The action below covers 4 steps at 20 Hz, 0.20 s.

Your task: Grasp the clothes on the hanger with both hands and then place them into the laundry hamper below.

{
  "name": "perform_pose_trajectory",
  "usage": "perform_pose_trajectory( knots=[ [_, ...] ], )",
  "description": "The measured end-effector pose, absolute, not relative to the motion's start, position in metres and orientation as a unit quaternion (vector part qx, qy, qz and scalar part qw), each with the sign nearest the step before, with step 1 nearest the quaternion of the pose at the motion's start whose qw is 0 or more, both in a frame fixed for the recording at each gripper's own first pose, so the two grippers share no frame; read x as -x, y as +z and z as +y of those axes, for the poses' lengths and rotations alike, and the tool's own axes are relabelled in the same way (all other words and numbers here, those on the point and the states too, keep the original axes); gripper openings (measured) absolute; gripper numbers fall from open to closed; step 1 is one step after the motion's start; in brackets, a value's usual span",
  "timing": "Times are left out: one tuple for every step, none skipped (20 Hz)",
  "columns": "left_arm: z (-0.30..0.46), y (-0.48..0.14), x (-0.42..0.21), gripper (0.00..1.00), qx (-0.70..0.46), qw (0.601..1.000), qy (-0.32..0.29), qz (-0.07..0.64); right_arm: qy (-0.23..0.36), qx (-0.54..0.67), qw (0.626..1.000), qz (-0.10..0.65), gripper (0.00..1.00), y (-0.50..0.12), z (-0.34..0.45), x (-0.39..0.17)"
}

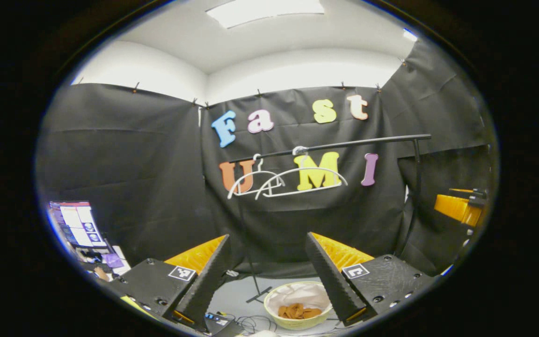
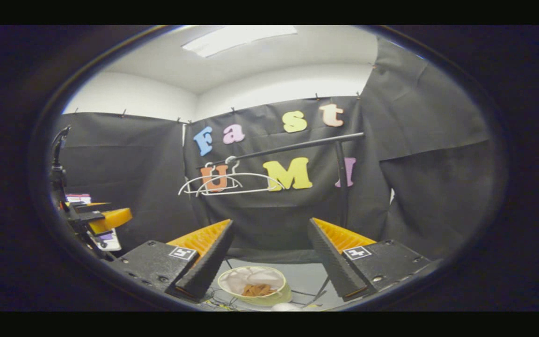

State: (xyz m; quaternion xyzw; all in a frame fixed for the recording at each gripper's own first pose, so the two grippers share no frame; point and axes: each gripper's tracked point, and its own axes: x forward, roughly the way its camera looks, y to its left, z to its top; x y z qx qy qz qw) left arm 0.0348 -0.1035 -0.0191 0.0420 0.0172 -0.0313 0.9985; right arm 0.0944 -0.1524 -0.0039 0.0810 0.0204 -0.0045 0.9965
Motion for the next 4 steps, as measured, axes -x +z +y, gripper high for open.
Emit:
perform_pose_trajectory(
  knots=[
    [-0.091, -0.021, -0.026, 1.00, -0.044, 0.999, -0.020, 0.011, 0.003, -0.075, 0.997, 0.010, 0.99, 0.000, -0.148, -0.091],
    [-0.080, -0.026, -0.021, 1.00, -0.044, 0.999, -0.008, 0.010, 0.002, -0.063, 0.998, 0.011, 0.99, -0.002, -0.146, -0.088],
    [-0.070, -0.035, -0.016, 1.00, -0.038, 0.999, -0.002, 0.014, -0.007, -0.054, 0.998, 0.015, 0.99, -0.008, -0.150, -0.083],
    [-0.065, -0.041, -0.012, 1.00, -0.031, 0.999, 0.000, 0.019, -0.014, -0.052, 0.998, 0.014, 0.99, -0.007, -0.150, -0.081]
  ],
)
